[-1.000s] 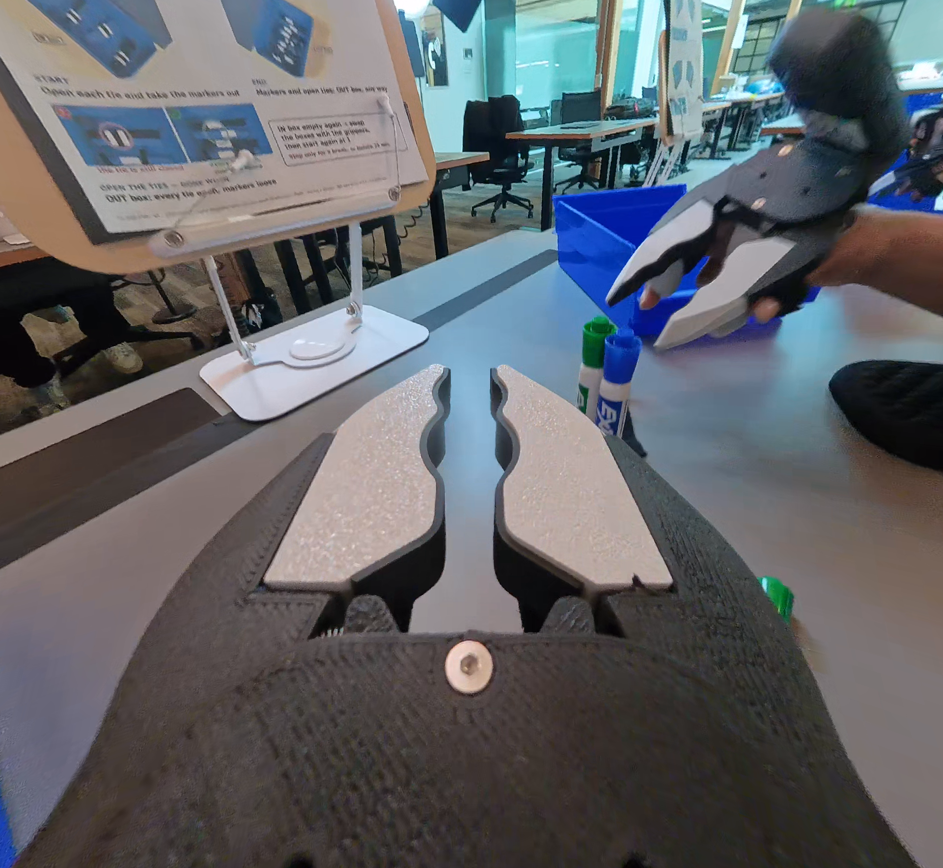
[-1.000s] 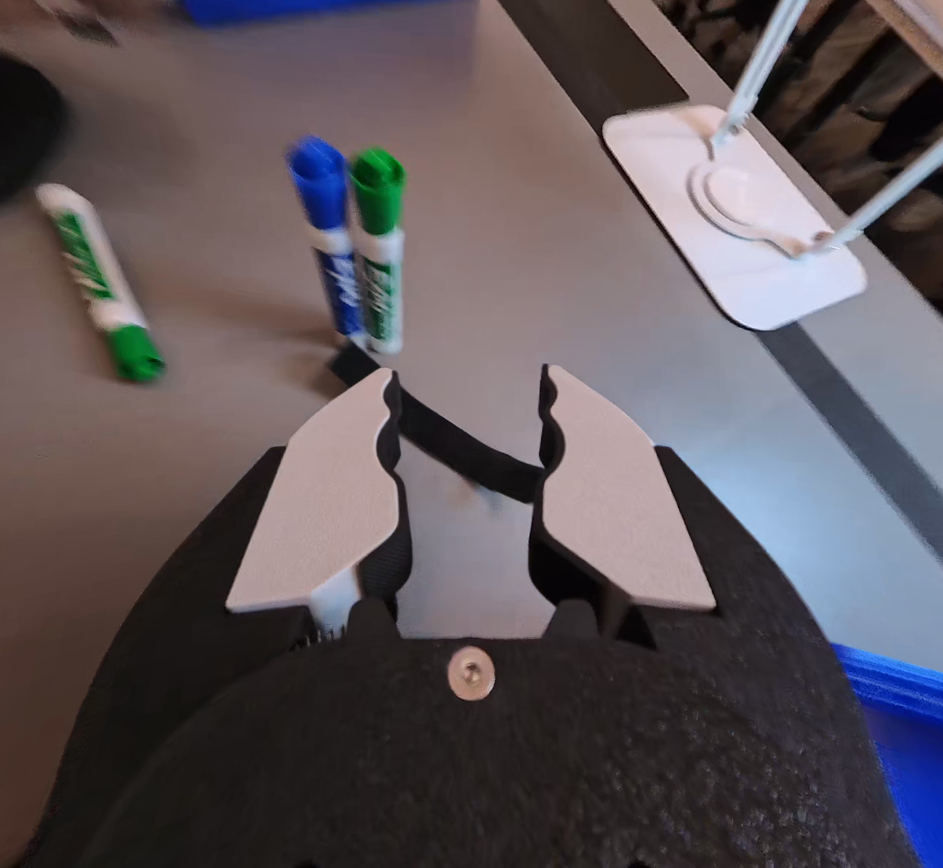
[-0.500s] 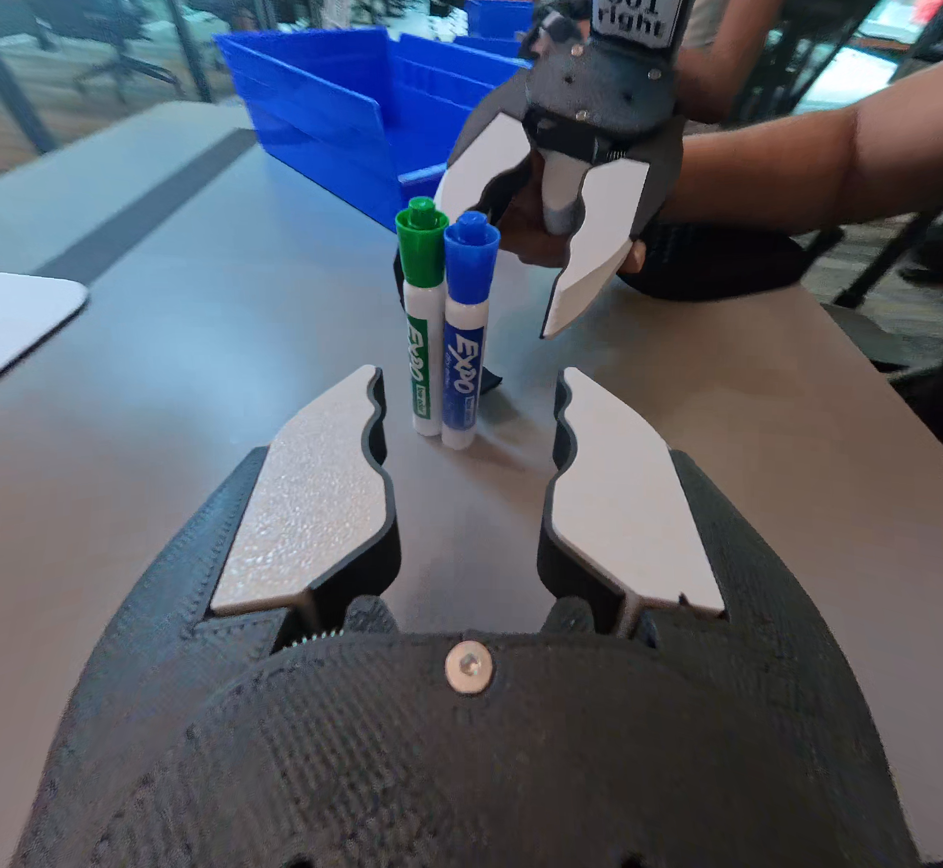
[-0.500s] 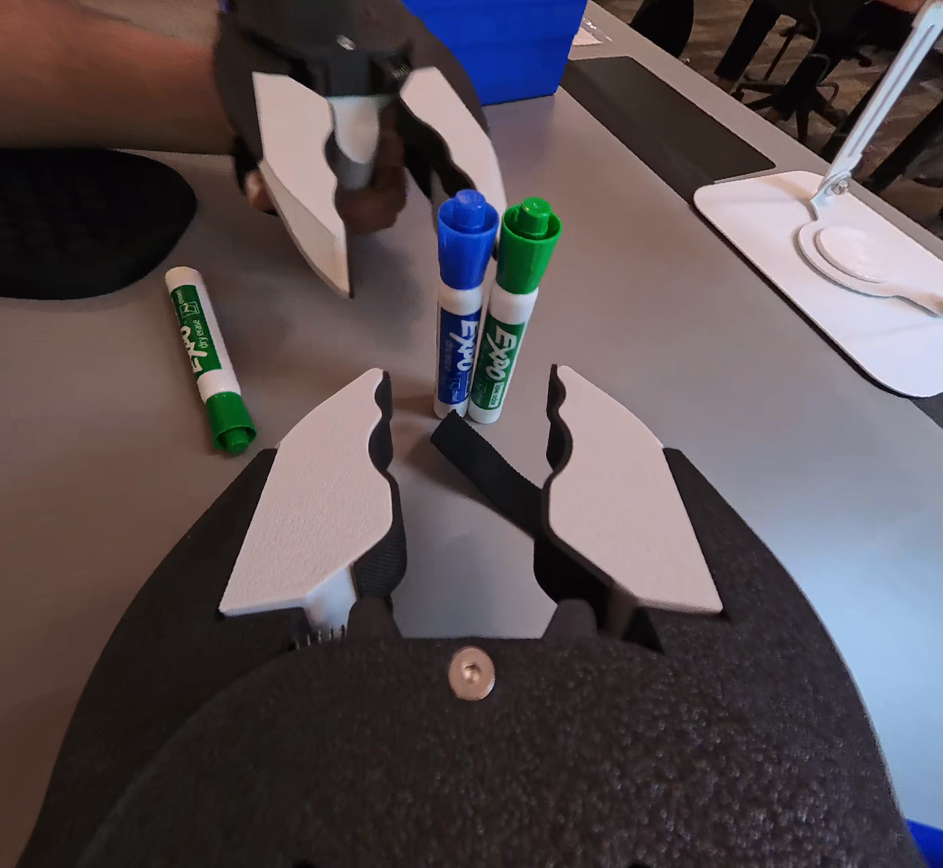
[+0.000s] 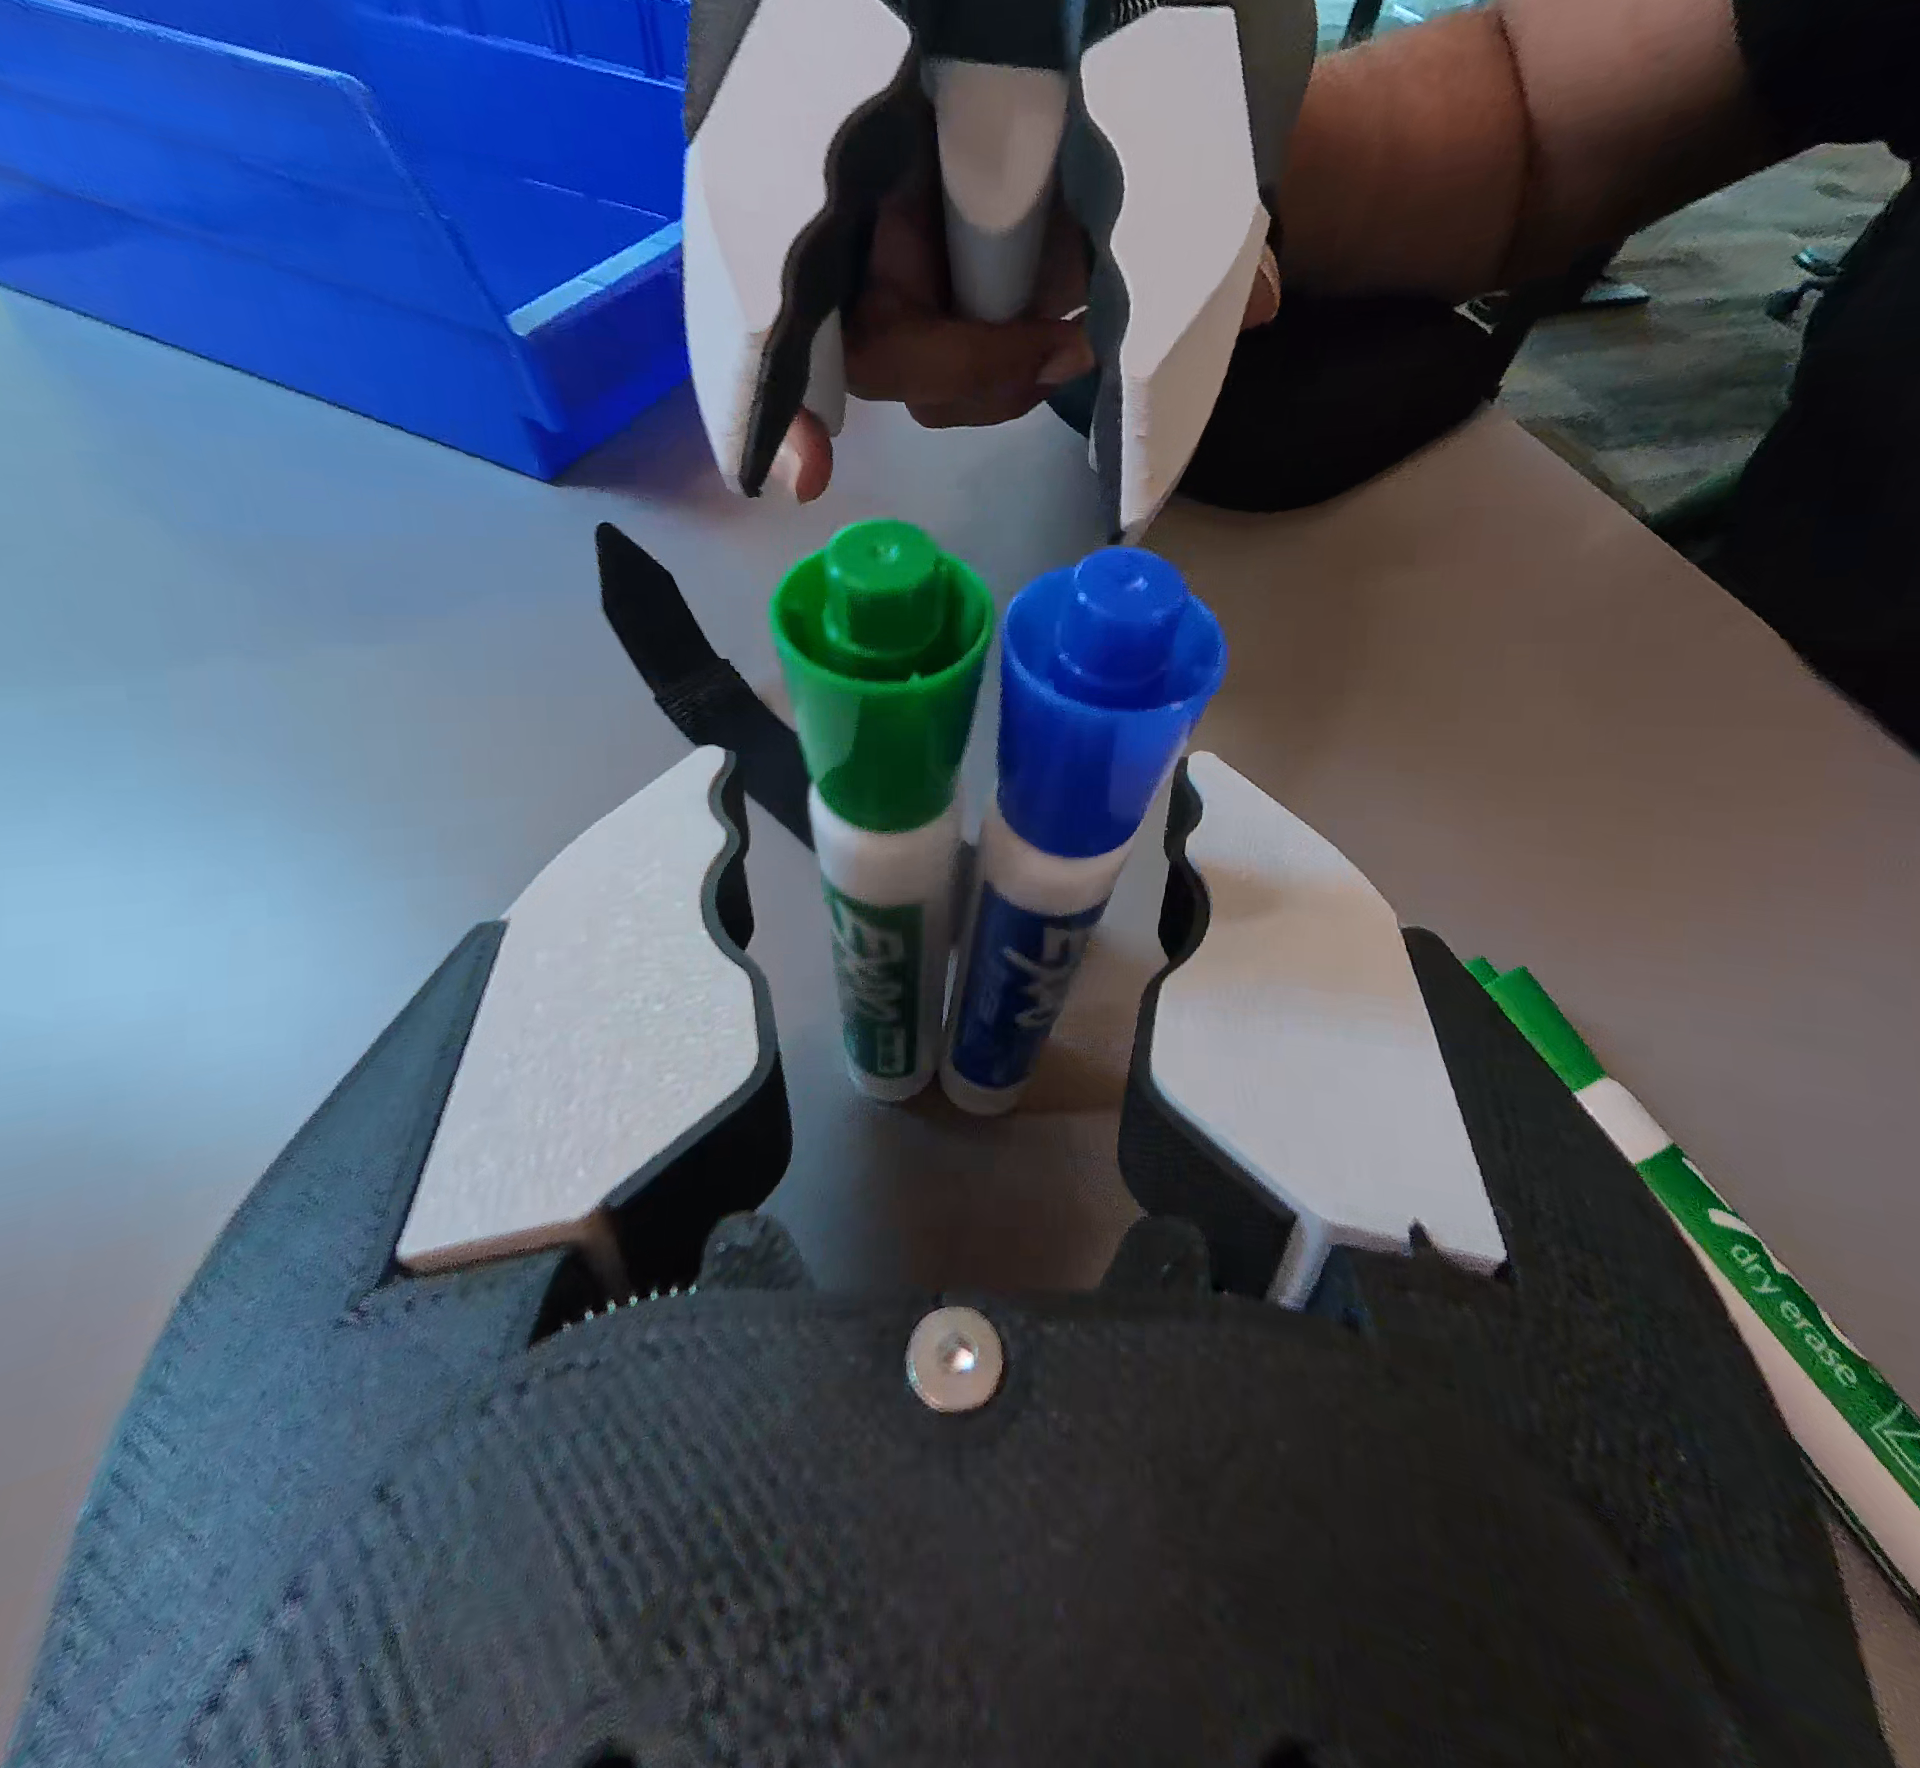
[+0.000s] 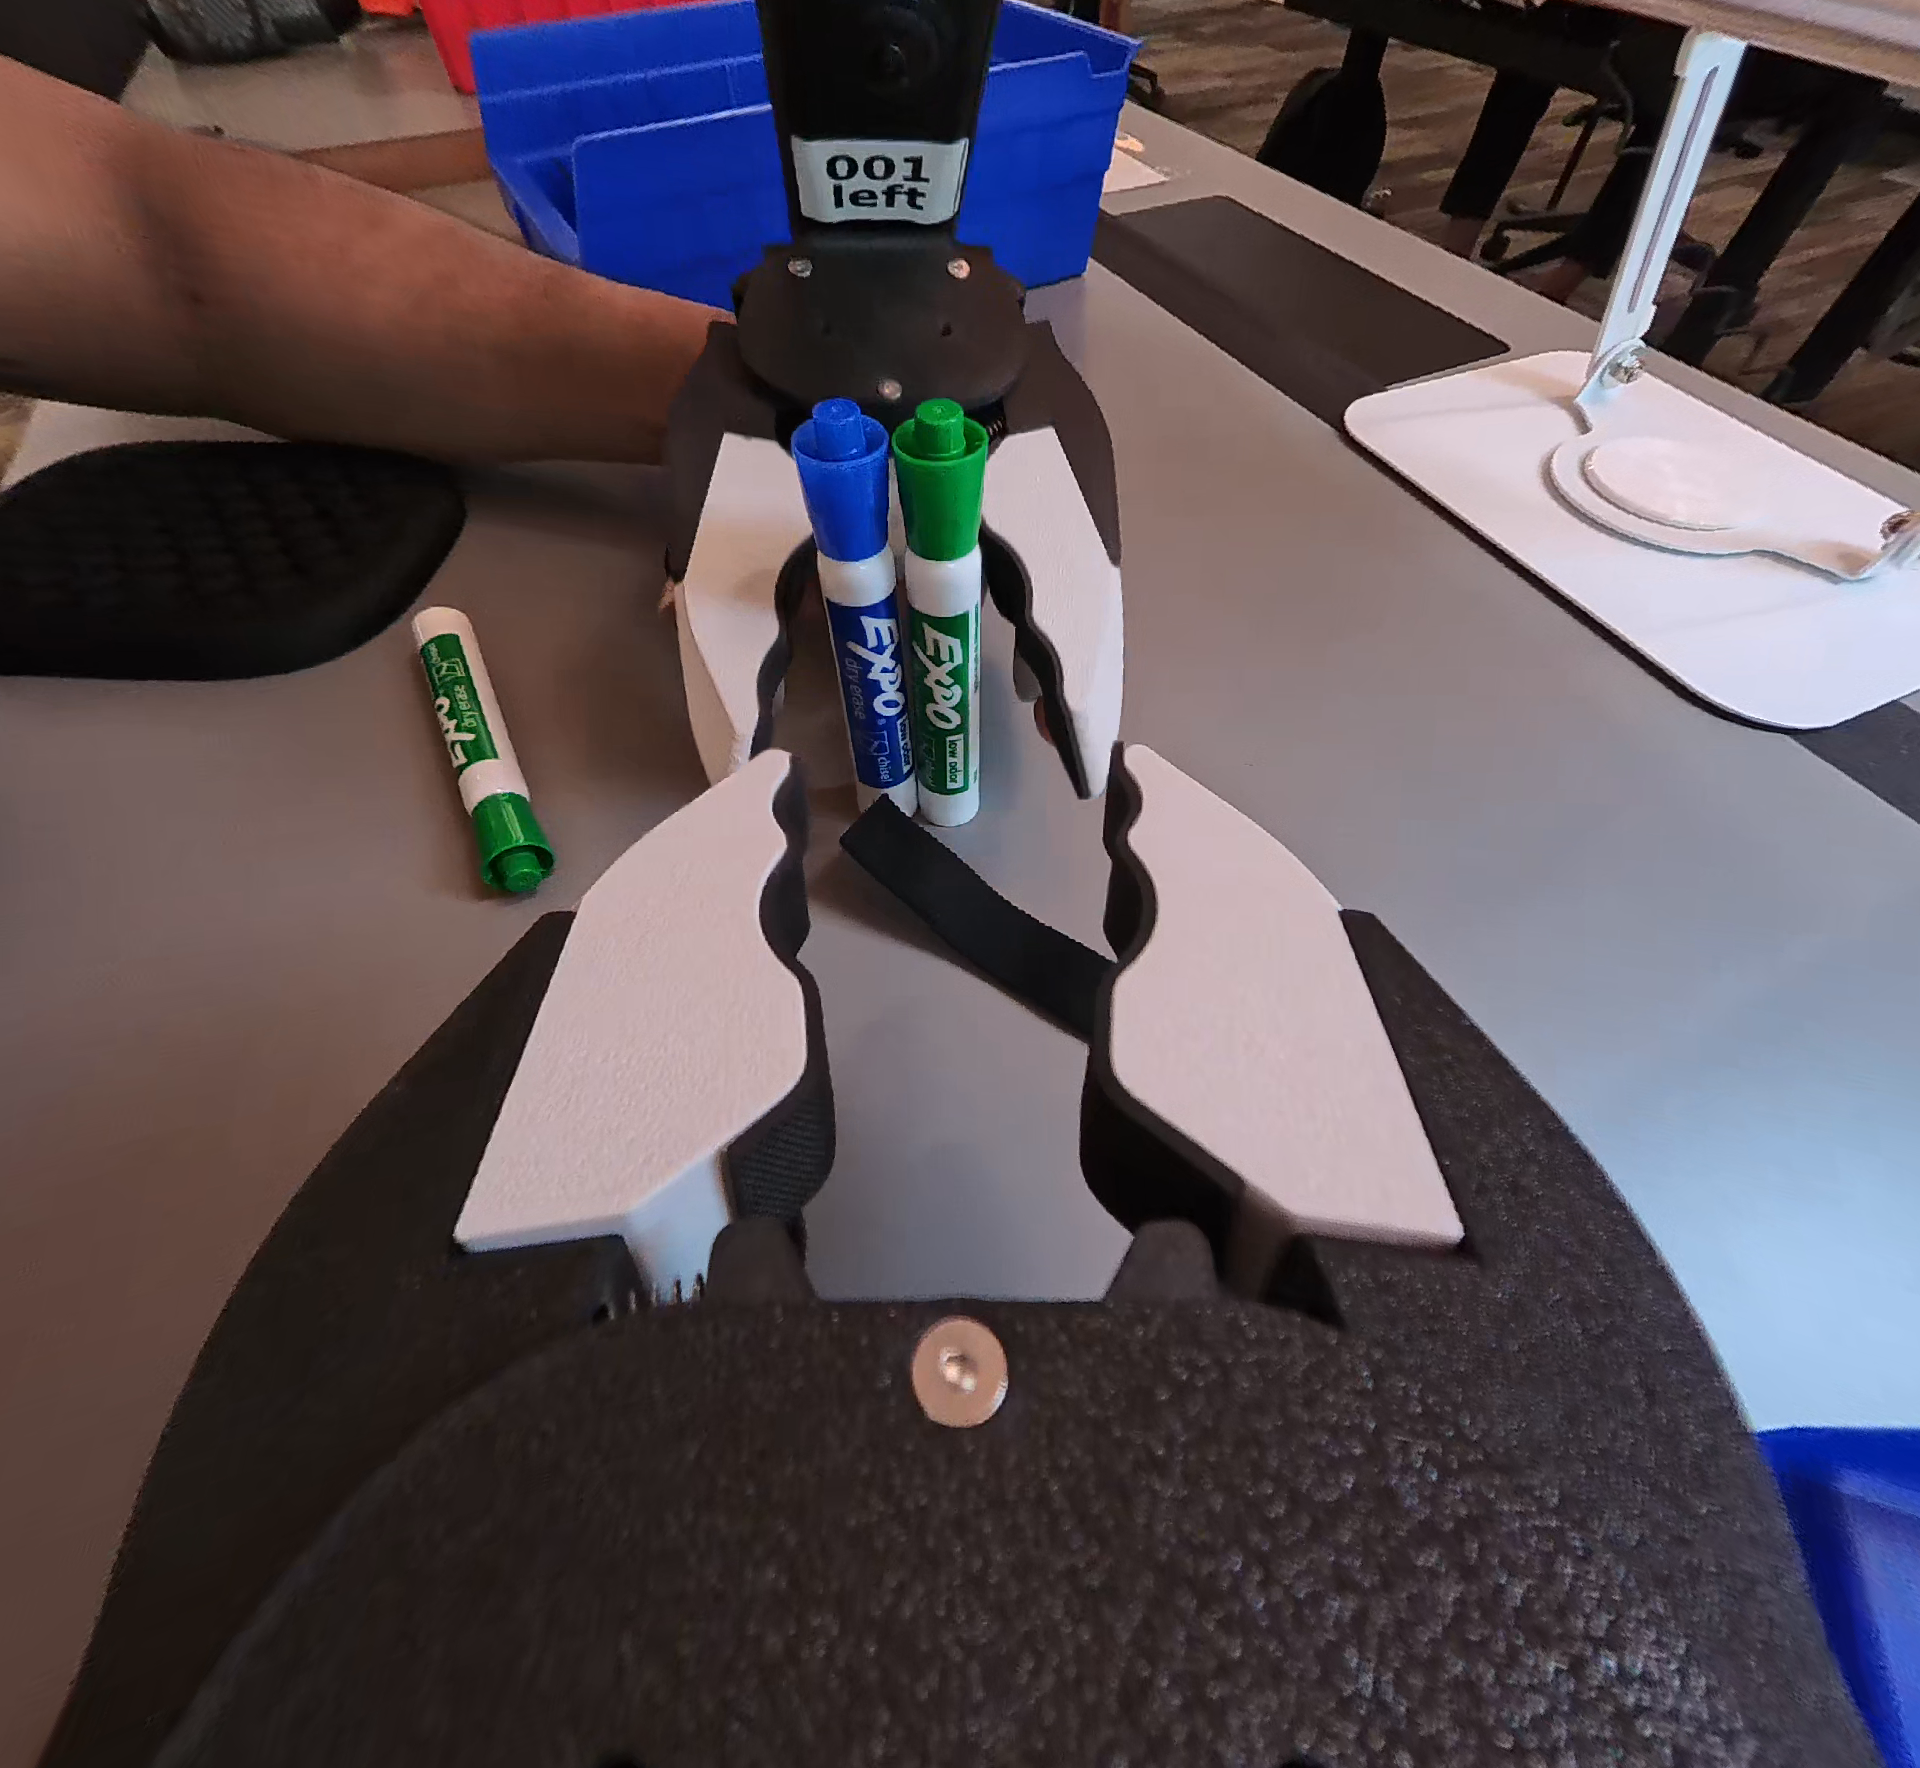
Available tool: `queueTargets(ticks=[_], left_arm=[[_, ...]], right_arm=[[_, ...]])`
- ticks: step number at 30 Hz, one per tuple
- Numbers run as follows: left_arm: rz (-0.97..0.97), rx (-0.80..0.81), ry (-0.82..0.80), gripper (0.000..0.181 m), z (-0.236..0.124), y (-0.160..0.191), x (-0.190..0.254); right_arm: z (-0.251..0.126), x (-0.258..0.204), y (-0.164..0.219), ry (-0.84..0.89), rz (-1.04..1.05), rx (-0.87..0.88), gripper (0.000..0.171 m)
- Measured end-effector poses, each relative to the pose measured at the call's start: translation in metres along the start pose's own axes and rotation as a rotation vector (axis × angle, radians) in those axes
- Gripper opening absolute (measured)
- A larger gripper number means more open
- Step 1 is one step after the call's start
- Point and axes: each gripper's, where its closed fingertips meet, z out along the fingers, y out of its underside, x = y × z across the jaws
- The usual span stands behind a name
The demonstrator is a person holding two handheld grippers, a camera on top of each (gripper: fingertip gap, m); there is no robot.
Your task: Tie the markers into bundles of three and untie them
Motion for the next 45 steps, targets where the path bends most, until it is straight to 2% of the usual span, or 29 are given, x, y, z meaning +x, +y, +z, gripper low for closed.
queueTargets(ticks=[5,21,45], left_arm=[[0.018,-0.029,0.026,0.076,0.009,0.001,0.004],[0.027,0.017,0.022,0.053,0.01,-0.006,0.003],[0.028,0.063,0.021,0.043,0.006,-0.012,0.0]], right_arm=[[-0.001,-0.003,-0.001,-0.02,0.003,0.011,0.055],[-0.002,-0.004,-0.001,-0.021,-0.001,0.021,0.053],[-0.001,-0.004,0.002,-0.025,0.002,0.016,0.052]])
